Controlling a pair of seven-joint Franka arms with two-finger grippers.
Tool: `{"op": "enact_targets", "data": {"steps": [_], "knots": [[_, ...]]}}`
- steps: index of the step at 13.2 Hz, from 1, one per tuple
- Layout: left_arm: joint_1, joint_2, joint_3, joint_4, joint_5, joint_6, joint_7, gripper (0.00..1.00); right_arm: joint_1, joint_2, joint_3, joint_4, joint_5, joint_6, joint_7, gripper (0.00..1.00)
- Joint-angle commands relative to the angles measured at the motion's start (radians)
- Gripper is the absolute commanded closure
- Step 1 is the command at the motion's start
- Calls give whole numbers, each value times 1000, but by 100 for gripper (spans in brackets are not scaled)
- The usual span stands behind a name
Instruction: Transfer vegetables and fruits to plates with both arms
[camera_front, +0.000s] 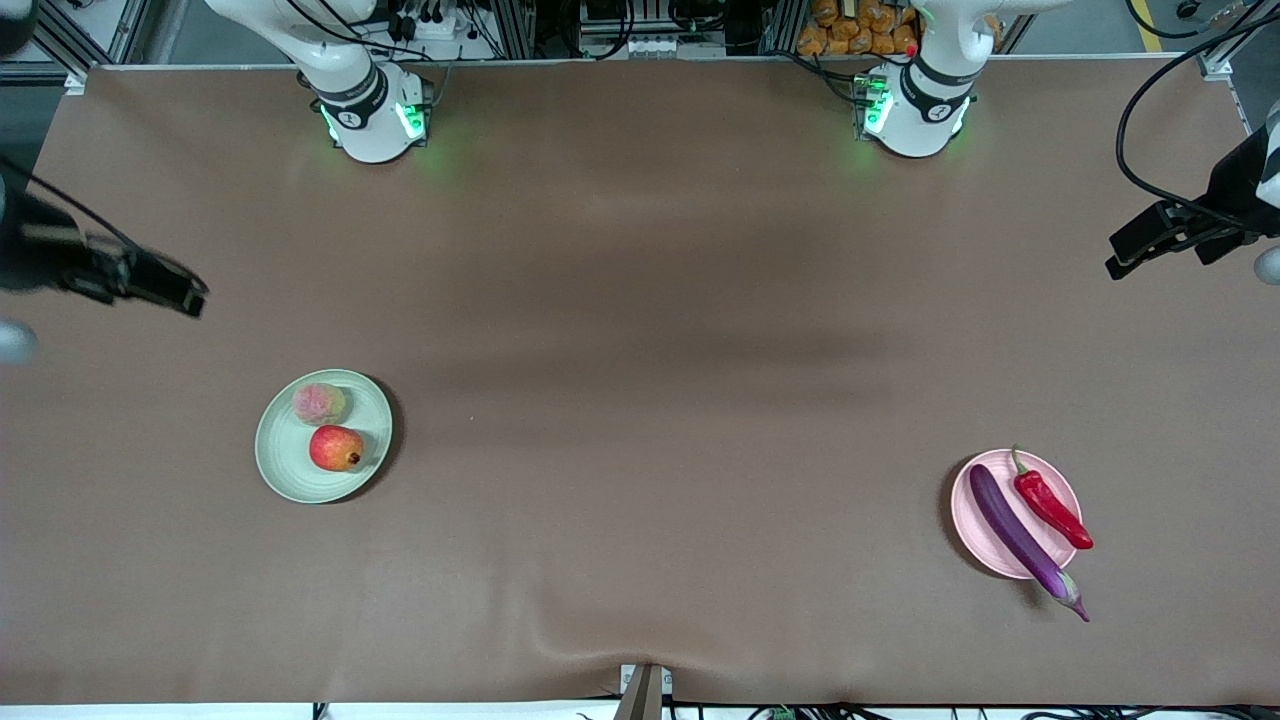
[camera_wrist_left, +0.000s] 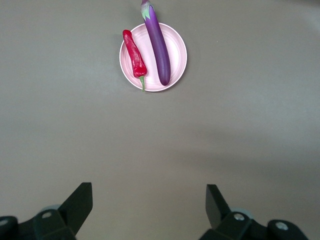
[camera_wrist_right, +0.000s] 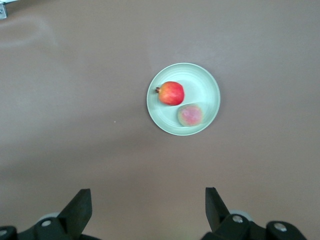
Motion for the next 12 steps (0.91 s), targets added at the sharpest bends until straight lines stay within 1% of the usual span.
{"op": "enact_targets", "data": {"steps": [1,4,5,6,8,10,12], "knots": [[5,-10,3,-1,-3,-10,23,0,-30,-158,24,-195,-34,61,-116,0],[5,-7,4,-4,-3,-10,23,0,-27,-372,7,-521,-33,275,-185,0],[5,-7,4,-4,-3,-12,25,0,-28,-387,7,-549,-31,292,-187,0],[5,-7,4,-4,-3,-12,25,0,-30,-381,4,-545,-25,294,-193,0],[3,1,4,-4,-3,-12,23,0,-19,-373,-27,-521,-24,291,-318,0],[3,1,4,-10,-3,-15,23,0,-19,-344,-58,-459,-16,271,-363,0],[2,1,4,-9,-3,-30,15,0,-17,-304,-65,-369,-5,187,-360,0]]}}
